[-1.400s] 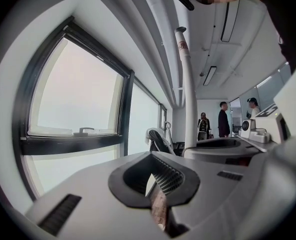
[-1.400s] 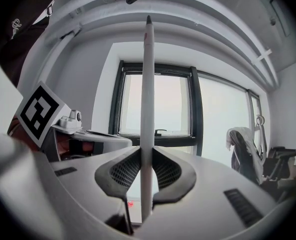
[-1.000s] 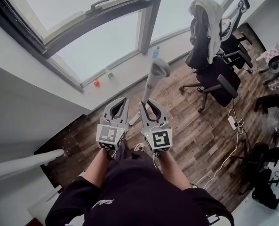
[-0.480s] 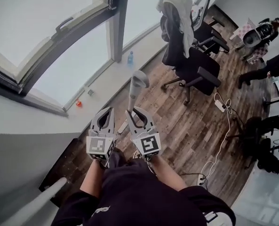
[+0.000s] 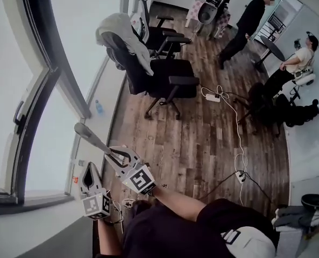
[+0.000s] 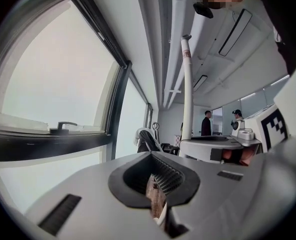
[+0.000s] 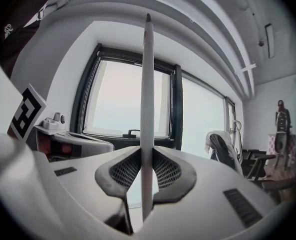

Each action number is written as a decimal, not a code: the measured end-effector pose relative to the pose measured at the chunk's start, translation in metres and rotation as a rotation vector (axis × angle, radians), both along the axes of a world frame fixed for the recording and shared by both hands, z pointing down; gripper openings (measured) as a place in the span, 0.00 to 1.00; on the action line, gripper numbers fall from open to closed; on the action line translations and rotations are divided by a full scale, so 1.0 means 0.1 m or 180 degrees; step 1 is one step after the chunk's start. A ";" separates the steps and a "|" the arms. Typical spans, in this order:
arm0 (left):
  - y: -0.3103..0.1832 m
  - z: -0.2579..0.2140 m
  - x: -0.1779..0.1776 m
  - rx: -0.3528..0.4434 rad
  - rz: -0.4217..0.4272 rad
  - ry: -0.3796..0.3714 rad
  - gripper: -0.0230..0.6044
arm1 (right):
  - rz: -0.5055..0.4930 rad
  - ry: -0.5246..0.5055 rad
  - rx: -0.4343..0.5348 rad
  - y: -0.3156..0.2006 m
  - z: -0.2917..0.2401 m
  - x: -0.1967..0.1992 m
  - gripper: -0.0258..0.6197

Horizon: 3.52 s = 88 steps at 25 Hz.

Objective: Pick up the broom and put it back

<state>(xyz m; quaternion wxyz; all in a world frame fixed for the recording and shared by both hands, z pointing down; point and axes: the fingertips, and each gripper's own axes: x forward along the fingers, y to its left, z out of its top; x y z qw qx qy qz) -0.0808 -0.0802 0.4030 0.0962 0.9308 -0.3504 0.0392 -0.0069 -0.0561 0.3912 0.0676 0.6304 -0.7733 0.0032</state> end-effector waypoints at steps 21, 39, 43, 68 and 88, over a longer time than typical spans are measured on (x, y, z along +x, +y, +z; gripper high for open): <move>-0.62 0.22 -0.36 -0.0102 -0.0205 0.0021 0.04 | 0.0055 -0.0184 -0.0029 -0.75 0.15 -0.08 0.17; -1.72 0.72 0.39 -0.0421 -0.0431 -0.0211 0.04 | -0.0279 -0.0288 -0.0028 -1.99 0.67 0.49 0.17; -1.92 0.88 0.64 -0.0415 -0.0387 -0.0237 0.04 | -0.0191 -0.0304 -0.0032 -2.20 0.82 0.81 0.17; -3.49 2.24 0.84 -0.0640 -0.0585 -0.0428 0.04 | -0.0363 -0.0380 -0.0581 -3.99 2.74 0.88 0.17; -3.94 3.20 0.66 -0.0919 -0.0738 -0.0557 0.04 | -0.0612 -0.0407 -0.0773 -4.58 3.46 0.67 0.17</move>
